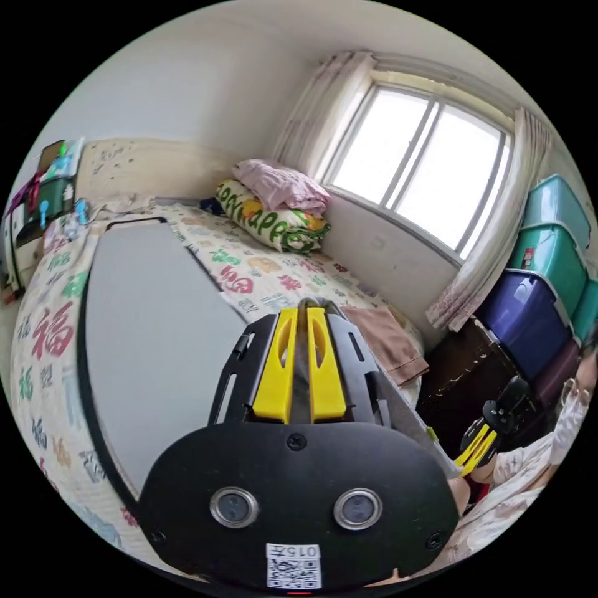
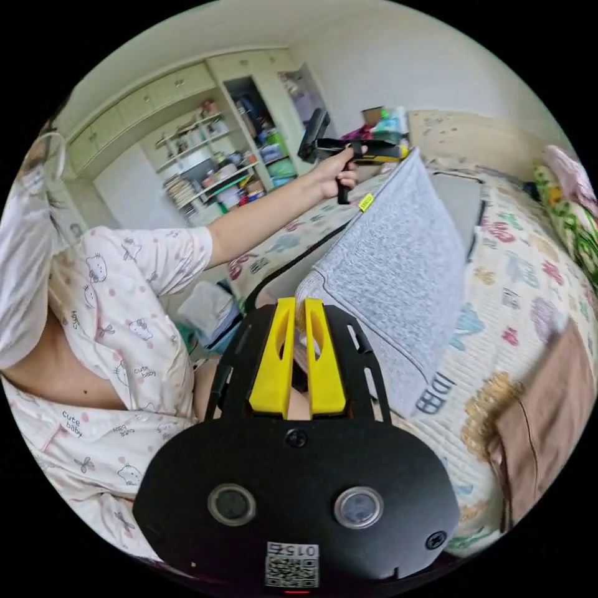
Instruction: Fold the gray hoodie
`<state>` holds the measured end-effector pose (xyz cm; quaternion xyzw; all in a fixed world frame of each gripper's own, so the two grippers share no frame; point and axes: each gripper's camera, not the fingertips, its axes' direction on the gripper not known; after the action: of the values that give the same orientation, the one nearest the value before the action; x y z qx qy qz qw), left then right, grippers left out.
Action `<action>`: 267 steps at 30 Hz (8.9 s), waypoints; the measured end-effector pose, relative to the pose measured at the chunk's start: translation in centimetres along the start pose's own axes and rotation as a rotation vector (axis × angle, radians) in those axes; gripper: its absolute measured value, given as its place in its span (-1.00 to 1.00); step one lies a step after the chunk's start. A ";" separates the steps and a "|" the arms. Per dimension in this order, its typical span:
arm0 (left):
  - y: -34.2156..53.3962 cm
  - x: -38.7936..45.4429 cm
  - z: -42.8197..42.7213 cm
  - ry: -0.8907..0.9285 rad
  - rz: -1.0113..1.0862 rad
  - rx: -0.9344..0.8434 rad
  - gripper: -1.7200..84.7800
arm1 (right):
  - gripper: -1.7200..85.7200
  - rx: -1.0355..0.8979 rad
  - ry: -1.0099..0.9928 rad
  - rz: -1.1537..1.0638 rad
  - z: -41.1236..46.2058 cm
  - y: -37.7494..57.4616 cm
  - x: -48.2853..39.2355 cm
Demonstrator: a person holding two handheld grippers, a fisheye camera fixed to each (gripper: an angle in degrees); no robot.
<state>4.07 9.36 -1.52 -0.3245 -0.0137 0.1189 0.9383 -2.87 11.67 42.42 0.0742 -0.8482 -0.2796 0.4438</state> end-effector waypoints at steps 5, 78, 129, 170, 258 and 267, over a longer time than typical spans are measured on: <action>8.9 -9.4 -4.8 -0.238 -0.222 -0.130 -0.94 | -0.92 -0.379 -0.145 -0.188 15.4 1.0 0.2; -6.5 12.6 -40.0 0.288 -0.625 0.152 -0.54 | -0.67 -0.201 0.047 0.273 34.5 -18.9 53.1; -9.7 16.8 -41.0 0.317 -0.753 0.147 -0.81 | -0.71 -0.154 0.214 0.524 25.5 -23.8 53.2; -11.6 16.4 -39.3 0.335 -0.771 0.159 -0.81 | -0.71 -0.100 0.105 0.559 12.2 -14.4 52.9; 13.9 2.1 -41.3 0.292 -0.684 0.286 -0.83 | -0.73 -0.282 0.219 0.340 39.4 -3.3 8.8; 16.8 9.1 -46.4 0.181 -0.317 0.294 -0.86 | -0.79 -0.085 0.040 0.424 33.9 -8.9 3.6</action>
<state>14.07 -3.84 -48.89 -0.1874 0.0373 -0.0587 0.9798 -33.03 16.77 24.99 -0.1188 -0.8233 -0.2138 0.5122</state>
